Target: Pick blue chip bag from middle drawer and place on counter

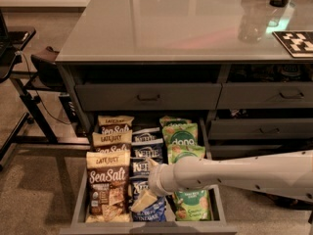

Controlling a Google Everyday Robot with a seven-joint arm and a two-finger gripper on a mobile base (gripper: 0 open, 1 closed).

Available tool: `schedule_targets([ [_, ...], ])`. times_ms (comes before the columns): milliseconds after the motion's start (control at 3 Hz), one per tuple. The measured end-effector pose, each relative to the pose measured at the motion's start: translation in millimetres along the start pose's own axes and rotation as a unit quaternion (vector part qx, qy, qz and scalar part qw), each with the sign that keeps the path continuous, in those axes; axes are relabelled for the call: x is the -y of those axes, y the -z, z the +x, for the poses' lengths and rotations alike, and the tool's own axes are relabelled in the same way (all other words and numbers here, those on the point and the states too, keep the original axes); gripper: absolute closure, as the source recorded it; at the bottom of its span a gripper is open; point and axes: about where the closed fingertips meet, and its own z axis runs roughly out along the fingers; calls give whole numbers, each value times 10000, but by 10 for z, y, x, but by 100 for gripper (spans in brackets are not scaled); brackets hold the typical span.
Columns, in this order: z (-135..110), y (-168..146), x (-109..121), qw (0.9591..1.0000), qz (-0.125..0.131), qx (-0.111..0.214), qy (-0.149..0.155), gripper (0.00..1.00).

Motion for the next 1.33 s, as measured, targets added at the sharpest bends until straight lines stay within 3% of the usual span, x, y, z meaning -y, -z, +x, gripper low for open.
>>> schedule_targets([
  [333, 103, 60, 43, 9999, 62, 28, -80, 0],
  [1000, 557, -248, 129, 9962, -300, 288, -769, 0],
  [1333, 611, -414, 99, 9941, -506, 396, -878, 0],
])
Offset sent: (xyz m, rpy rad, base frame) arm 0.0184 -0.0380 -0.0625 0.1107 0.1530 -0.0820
